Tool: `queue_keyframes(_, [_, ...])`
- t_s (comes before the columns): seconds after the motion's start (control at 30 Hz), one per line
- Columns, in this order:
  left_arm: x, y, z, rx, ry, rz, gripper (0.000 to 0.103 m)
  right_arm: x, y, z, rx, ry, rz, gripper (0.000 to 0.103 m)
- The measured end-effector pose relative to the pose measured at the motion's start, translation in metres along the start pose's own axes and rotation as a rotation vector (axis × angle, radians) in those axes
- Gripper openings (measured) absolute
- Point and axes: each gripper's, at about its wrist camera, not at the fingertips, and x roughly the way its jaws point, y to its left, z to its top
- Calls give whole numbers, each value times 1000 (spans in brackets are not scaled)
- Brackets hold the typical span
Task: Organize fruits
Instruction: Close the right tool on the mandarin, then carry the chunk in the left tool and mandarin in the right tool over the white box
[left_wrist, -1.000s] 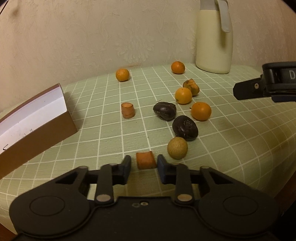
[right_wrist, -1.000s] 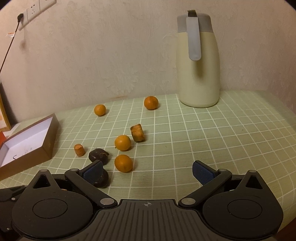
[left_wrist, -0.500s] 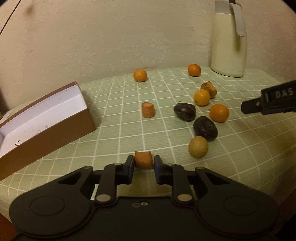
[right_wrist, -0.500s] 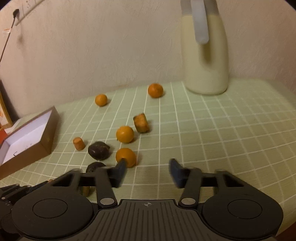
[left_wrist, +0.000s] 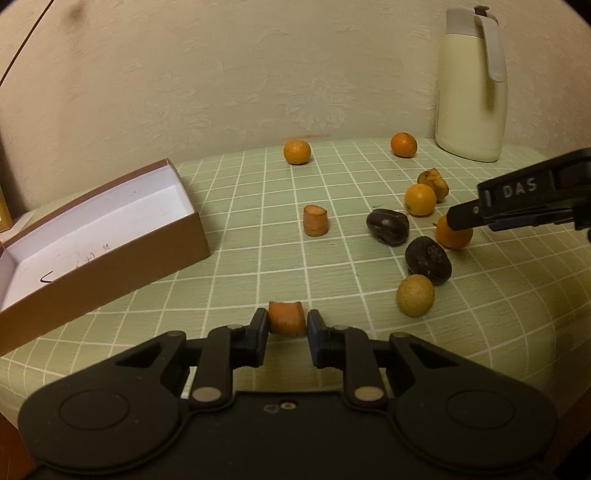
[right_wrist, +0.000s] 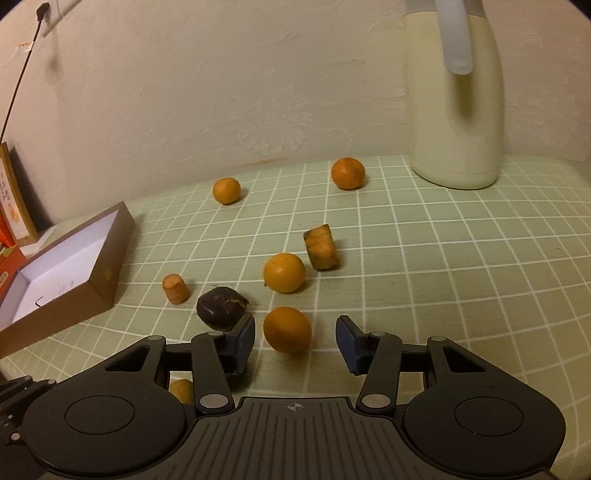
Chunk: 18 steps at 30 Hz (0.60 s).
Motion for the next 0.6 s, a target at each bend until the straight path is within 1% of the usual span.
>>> queue_keyframes(0.1, [0,1,0,-4,1,3,13,6,1,1,5,2,8,49])
queue_keyframes(0.13, [1,1,0,-4,2,5,13,8,2,1,3,1,8,47])
queue_keyframes(0.17, [0,1,0,-5,3,5,13,10,3,1,-1,4,8,38])
queue_keyframes(0.2, [0,1,0,-7,2,6,13,13,3,2,-5,10,7,33])
queue_keyframes(0.33, [0,3,0,-11,3,13,13,20,7,1,-15,9,2,32])
queue_keyframes(0.47, [0,5,0,-17,7,19,13,26,10,-1,-22,32,13,32])
queue_keyframes(0.6, [-2,7,0,-26,2,25,13,24,14,-2,-48,8,-14,30])
